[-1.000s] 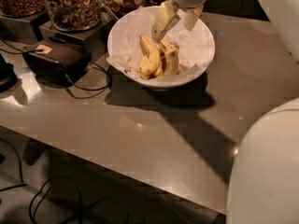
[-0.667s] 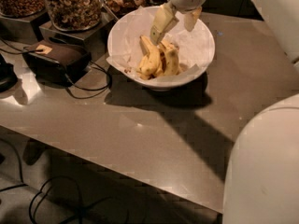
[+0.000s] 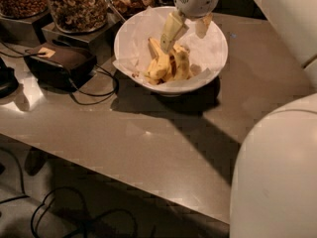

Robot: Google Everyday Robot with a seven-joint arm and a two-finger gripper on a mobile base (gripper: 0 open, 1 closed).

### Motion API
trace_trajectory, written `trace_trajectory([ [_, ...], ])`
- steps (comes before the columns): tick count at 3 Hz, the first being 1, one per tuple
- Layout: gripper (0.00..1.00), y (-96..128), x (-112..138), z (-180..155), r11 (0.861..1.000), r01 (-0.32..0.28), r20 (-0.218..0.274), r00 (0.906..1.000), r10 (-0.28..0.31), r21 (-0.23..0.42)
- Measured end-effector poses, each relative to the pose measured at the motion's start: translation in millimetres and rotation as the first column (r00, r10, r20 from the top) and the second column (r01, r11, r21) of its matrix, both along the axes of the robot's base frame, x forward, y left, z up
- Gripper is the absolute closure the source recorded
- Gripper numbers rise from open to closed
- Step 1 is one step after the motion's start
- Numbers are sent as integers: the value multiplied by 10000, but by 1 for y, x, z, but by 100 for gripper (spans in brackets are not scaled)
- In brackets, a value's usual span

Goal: Pick banana from white bowl

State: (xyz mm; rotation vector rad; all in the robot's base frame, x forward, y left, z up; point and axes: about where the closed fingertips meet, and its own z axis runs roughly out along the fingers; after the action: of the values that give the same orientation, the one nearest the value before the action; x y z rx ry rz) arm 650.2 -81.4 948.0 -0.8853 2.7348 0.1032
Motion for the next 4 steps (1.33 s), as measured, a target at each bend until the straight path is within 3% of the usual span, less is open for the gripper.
trace_trajectory([
  [4,40,-13,15,-33,9986,335,-518,9980,-356,-409],
])
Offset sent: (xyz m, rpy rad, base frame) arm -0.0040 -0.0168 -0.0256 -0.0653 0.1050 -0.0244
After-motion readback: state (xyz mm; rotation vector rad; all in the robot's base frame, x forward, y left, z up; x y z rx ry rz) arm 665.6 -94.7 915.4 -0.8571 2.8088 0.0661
